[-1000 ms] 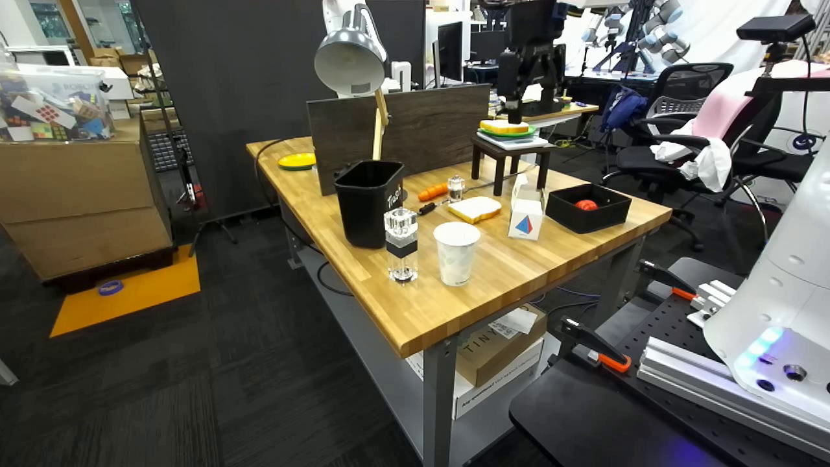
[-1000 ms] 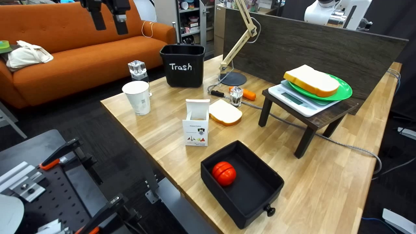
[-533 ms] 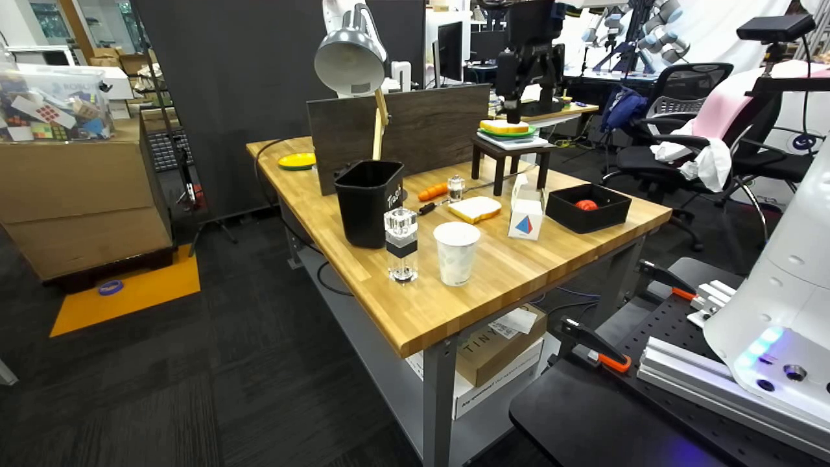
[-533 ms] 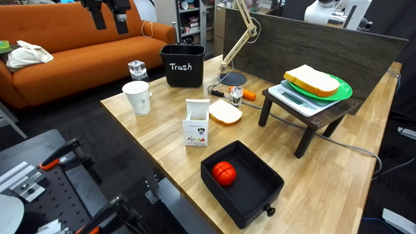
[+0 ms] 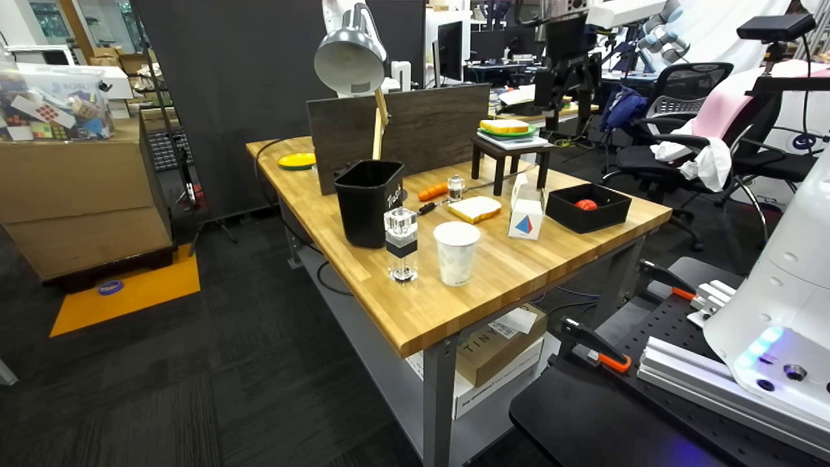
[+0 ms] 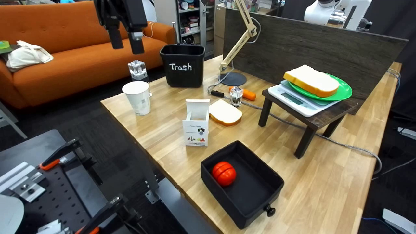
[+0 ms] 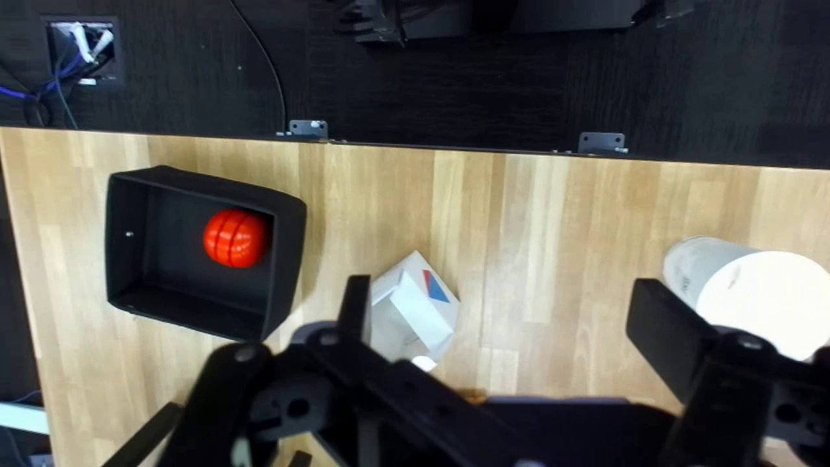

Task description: Place the tomato toy on the slice of bread

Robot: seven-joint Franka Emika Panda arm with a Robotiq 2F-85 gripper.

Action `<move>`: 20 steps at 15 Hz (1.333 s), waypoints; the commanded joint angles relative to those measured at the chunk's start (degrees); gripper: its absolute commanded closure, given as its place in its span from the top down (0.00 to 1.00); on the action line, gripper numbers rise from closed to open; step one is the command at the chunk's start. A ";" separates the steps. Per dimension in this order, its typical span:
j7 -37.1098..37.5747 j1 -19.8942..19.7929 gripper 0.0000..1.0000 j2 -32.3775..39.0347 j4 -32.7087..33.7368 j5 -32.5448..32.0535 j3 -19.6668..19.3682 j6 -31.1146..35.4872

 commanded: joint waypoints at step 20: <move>2.07 -9.39 1.00 4.93 1.61 -6.90 -6.32 6.91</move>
